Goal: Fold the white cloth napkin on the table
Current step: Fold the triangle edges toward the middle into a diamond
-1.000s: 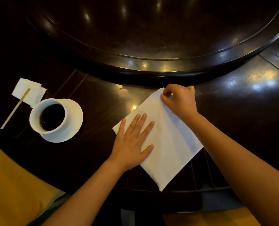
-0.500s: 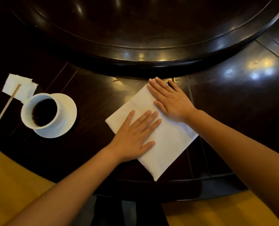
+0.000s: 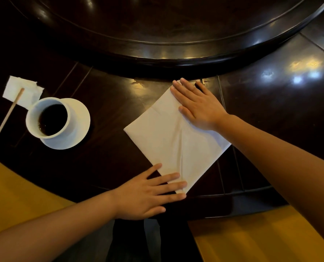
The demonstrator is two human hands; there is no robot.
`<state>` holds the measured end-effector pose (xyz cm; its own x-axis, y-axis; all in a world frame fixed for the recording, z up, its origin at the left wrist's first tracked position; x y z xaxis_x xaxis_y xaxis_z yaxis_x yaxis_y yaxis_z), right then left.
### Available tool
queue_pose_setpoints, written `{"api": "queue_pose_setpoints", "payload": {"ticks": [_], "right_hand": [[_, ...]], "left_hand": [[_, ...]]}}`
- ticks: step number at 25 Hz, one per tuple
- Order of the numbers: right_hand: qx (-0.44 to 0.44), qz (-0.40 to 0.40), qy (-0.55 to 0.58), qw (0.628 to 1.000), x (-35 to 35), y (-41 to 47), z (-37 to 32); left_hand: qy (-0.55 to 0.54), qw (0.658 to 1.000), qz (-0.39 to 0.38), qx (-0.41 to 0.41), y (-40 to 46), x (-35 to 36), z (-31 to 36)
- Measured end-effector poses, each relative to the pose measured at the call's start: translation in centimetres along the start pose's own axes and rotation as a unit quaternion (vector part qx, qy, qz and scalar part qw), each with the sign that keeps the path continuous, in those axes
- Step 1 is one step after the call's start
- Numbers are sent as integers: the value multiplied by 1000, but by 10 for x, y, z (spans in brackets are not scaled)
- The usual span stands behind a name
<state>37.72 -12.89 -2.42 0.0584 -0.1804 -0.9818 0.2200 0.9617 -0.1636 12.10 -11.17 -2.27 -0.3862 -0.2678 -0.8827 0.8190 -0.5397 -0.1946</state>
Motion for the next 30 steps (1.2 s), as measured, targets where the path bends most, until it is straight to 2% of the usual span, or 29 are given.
{"api": "queue_pose_setpoints", "payload": {"ticks": [2, 3, 4, 5, 6, 7, 8, 9, 11, 18, 26, 28, 30], "right_hand": [[0, -4, -6, 1000, 0, 0, -1], [2, -5, -11, 1000, 1, 0, -1], [5, -5, -16, 1000, 1, 0, -1], [8, -4, -19, 1000, 2, 0, -1], [11, -3, -21, 1000, 2, -1, -1], [12, -1, -24, 1000, 2, -1, -2], [13, 2, -26, 1000, 2, -1, -2], [14, 5, -26, 1000, 2, -1, -2], [15, 5, -25, 1000, 2, -1, -1], [16, -9, -11, 1000, 4, -2, 0], [14, -2, 22, 1000, 1, -34, -37], [92, 31, 56, 994, -6, -45, -37], [215, 78, 97, 969, -18, -61, -28]], "left_hand": [[-15, 1000, 15, 15, -1, -6, 0], [-23, 998, 51, -12, 4, -14, -7], [-29, 990, 117, -80, 14, -27, -20], [-38, 962, 198, -184, 26, -43, -38], [-47, 917, 268, -293, 38, -60, -57], [-42, 876, 301, -375, 52, -72, -73], [-34, 857, 293, -422, 68, -77, -84], [-25, 854, 272, -442, 84, -76, -90], [-24, 851, 225, -474, 97, -64, -97], [-45, 820, 245, -515, 29, -40, -88], [-65, 822, 195, -531, -2, -17, -44], [-92, 813, 203, -537, -4, -24, -42], [-91, 804, 274, -520, -1, -45, -47]]}}
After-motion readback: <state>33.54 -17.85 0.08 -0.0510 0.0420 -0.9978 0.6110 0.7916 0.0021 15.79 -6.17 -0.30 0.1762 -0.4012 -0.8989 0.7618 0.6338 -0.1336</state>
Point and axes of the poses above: each hand's wrist, its own y-axis towards the middle knuckle, its own x-axis out of the palm, z = x × y, the point moved 4 cm from there along y, towards the middle knuckle, and after that the axes turned 13 degrees about -y, right-handed, at the moved point
